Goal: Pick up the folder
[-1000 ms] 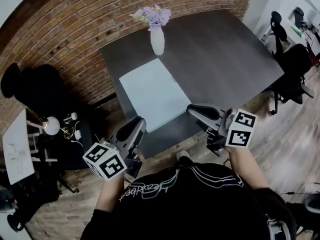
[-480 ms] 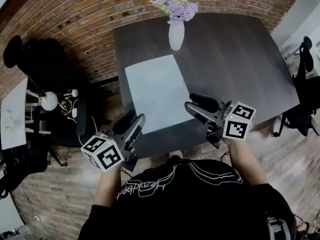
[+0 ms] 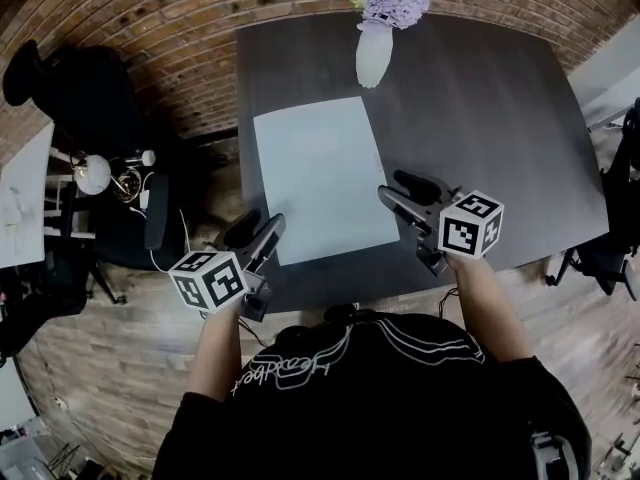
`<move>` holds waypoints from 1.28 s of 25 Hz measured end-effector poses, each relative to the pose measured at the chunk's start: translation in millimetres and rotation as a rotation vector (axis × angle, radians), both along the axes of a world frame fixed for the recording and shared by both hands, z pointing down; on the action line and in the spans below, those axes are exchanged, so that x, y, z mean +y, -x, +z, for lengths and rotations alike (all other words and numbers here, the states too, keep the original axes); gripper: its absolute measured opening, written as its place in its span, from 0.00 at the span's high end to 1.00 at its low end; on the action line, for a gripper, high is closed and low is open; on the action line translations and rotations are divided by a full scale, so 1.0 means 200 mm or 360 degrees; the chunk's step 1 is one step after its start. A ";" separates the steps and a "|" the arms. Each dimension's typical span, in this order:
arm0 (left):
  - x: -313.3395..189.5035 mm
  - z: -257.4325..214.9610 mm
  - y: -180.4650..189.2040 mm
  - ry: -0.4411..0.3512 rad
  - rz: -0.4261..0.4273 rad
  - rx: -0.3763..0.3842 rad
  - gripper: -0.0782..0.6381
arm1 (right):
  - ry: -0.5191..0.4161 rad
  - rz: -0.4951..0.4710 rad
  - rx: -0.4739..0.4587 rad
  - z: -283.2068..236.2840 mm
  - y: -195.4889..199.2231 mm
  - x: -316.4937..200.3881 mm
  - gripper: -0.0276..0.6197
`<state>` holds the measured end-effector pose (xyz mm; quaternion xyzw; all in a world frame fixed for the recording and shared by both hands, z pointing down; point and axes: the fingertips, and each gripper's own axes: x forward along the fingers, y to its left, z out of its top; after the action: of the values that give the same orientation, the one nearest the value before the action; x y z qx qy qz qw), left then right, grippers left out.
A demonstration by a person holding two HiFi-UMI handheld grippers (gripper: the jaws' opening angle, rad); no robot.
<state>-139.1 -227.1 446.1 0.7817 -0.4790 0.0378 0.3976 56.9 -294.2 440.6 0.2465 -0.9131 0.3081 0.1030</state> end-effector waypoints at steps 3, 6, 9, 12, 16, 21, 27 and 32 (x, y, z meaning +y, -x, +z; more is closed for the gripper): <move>-0.02 0.09 0.02 0.0073 -0.0038 0.0024 0.58 | 0.0057 0.0009 0.0079 0.12 -0.01 -0.03 0.67; -0.03 0.18 0.04 0.0130 -0.0060 0.0021 0.58 | 0.0112 0.0003 0.0138 0.22 -0.01 -0.04 0.67; -0.05 0.24 0.05 0.0174 -0.0096 0.0017 0.58 | 0.0144 0.0005 0.0182 0.30 -0.01 -0.05 0.67; -0.05 0.29 0.06 0.0188 -0.0109 0.0010 0.58 | 0.0160 0.0009 0.0214 0.35 -0.01 -0.06 0.67; -0.05 0.32 0.05 0.0209 -0.0106 0.0006 0.62 | 0.0210 -0.0007 0.0215 0.39 -0.01 -0.05 0.67; -0.05 0.33 0.05 0.0217 -0.0095 0.0028 0.63 | 0.0279 -0.0029 0.0155 0.40 0.00 -0.05 0.68; -0.05 0.35 0.05 0.0209 -0.0073 0.0020 0.63 | 0.0263 -0.0034 0.0130 0.40 0.00 -0.05 0.71; -0.05 0.35 0.05 0.0207 -0.0062 0.0017 0.63 | 0.0259 -0.0017 0.0115 0.40 0.01 -0.05 0.71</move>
<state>-150.1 -237.4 515.9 0.7449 -0.4886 0.0570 0.4508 55.6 -303.8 520.9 0.2434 -0.8820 0.3717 0.1571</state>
